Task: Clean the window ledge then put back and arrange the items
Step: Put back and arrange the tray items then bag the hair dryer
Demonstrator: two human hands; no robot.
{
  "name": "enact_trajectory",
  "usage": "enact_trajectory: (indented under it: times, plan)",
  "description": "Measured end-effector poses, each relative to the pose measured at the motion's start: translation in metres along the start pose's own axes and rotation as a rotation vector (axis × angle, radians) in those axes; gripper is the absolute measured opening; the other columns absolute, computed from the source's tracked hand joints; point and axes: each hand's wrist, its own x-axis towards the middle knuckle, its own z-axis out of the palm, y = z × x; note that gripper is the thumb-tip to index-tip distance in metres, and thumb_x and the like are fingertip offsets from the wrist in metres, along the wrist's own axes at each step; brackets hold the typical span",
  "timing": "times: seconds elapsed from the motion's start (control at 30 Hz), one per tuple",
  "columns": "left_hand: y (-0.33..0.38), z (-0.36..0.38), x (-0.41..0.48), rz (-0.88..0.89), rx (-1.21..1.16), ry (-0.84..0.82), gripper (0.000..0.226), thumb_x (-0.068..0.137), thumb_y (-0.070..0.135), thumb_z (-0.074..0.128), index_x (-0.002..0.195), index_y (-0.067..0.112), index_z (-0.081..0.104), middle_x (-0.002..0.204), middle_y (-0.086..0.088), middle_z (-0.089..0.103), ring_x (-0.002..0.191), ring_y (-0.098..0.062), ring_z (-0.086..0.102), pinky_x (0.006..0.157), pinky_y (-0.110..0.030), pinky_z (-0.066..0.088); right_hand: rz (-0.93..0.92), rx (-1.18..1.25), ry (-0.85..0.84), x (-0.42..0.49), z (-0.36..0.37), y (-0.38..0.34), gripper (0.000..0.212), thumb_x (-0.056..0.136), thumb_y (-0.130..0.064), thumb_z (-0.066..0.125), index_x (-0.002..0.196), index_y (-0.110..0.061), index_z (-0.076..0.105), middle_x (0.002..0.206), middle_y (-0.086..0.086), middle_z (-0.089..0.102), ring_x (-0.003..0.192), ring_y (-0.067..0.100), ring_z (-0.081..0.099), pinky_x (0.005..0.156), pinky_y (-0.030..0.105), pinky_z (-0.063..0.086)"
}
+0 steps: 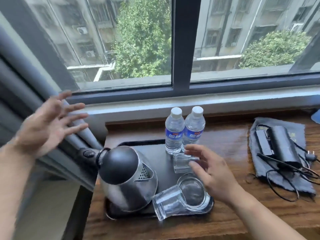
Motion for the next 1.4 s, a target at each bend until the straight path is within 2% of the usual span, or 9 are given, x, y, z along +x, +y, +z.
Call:
enact_trajectory:
  times: [0.07, 0.17, 0.3, 0.47, 0.77, 0.93, 1.07, 1.27, 1.4]
  plan:
    - [-0.006, -0.020, -0.054, 0.022, -0.175, 0.147, 0.053, 0.101, 0.042, 0.056, 0.146, 0.014, 0.046, 0.121, -0.015, 0.069, 0.108, -0.029, 0.073, 0.084, -0.052, 0.061, -0.006, -0.013, -0.123, 0.004, 0.019, -0.005, 0.039, 0.094, -0.013, 0.058, 0.131, -0.028, 0.060, 0.124, -0.011, 0.066, 0.118, 0.002, 0.060, 0.099, 0.028, 0.052]
    - [-0.025, 0.005, -0.132, -0.045, -0.070, 0.354, 0.083, 0.059, 0.068, 0.086, 0.124, 0.023, 0.060, 0.109, -0.008, 0.068, 0.098, -0.021, 0.073, 0.077, -0.045, 0.064, 0.019, -0.062, -0.275, 0.017, 0.047, -0.005, 0.041, 0.098, -0.019, 0.051, 0.139, -0.026, 0.055, 0.133, -0.006, 0.062, 0.123, 0.000, 0.056, 0.107, 0.033, 0.046]
    - [-0.075, 0.060, -0.185, -0.212, 0.023, 0.268, 0.106, 0.035, 0.078, 0.088, 0.129, 0.038, 0.059, 0.125, -0.008, 0.064, 0.116, -0.028, 0.064, 0.082, -0.050, 0.062, 0.061, -0.137, -0.387, 0.031, 0.073, -0.006, 0.044, 0.103, -0.024, 0.048, 0.148, -0.028, 0.046, 0.144, 0.000, 0.055, 0.130, 0.010, 0.052, 0.113, 0.032, 0.039]
    - [-0.120, 0.113, -0.180, -0.137, 0.276, 0.281, 0.122, 0.039, 0.073, 0.089, 0.147, 0.043, 0.040, 0.136, 0.010, 0.060, 0.124, -0.010, 0.061, 0.109, -0.043, 0.048, 0.096, -0.052, -0.494, 0.037, 0.080, -0.009, 0.056, 0.093, -0.038, 0.056, 0.147, -0.044, 0.043, 0.148, -0.017, 0.050, 0.138, 0.008, 0.045, 0.117, 0.043, 0.034]
    - [-0.155, 0.142, -0.177, -0.050, 0.497, 0.546, 0.125, 0.044, 0.068, 0.090, 0.152, 0.039, 0.035, 0.145, 0.006, 0.053, 0.128, -0.008, 0.054, 0.113, -0.041, 0.044, 0.064, -0.021, -0.561, 0.030, 0.075, -0.011, 0.091, 0.075, -0.001, 0.065, 0.151, -0.040, 0.034, 0.150, -0.017, 0.047, 0.138, -0.001, 0.042, 0.110, 0.037, 0.045]
    - [-0.156, 0.116, -0.159, -0.035, 0.404, 0.380, 0.124, 0.041, 0.060, 0.094, 0.151, 0.049, 0.037, 0.139, 0.015, 0.061, 0.125, 0.000, 0.058, 0.108, -0.031, 0.048, 0.052, 0.034, -0.484, 0.016, 0.081, -0.007, 0.088, 0.079, 0.007, 0.061, 0.152, -0.034, 0.033, 0.143, -0.020, 0.048, 0.134, -0.005, 0.043, 0.094, 0.025, 0.054]
    - [-0.148, 0.083, -0.131, -0.048, 0.282, 0.127, 0.127, 0.040, 0.052, 0.099, 0.152, 0.043, 0.039, 0.129, 0.022, 0.067, 0.124, 0.004, 0.058, 0.093, -0.010, 0.049, 0.044, 0.031, -0.397, 0.003, 0.090, -0.003, 0.088, 0.075, -0.005, 0.063, 0.151, -0.035, 0.031, 0.149, -0.004, 0.040, 0.137, 0.006, 0.045, 0.094, 0.034, 0.057]
    - [-0.139, 0.055, -0.113, -0.059, 0.314, -0.079, 0.107, 0.048, 0.046, 0.098, 0.138, 0.057, 0.042, 0.141, 0.025, 0.056, 0.139, 0.000, 0.047, 0.105, -0.022, 0.049, 0.019, -0.148, -0.305, -0.005, 0.089, 0.001, 0.086, 0.079, -0.026, 0.077, 0.142, -0.056, 0.028, 0.141, -0.023, 0.040, 0.126, -0.005, 0.048, 0.097, 0.018, 0.050]
    - [-0.150, 0.075, -0.134, -0.025, 0.375, 0.074, 0.122, 0.033, 0.063, 0.097, 0.138, 0.067, 0.033, 0.143, 0.024, 0.046, 0.129, 0.010, 0.047, 0.094, -0.027, 0.054, 0.053, -0.236, -0.324, 0.004, 0.098, 0.006, 0.100, 0.076, -0.045, 0.080, 0.155, -0.042, 0.019, 0.152, -0.017, 0.037, 0.135, -0.001, 0.043, 0.113, 0.025, 0.038]
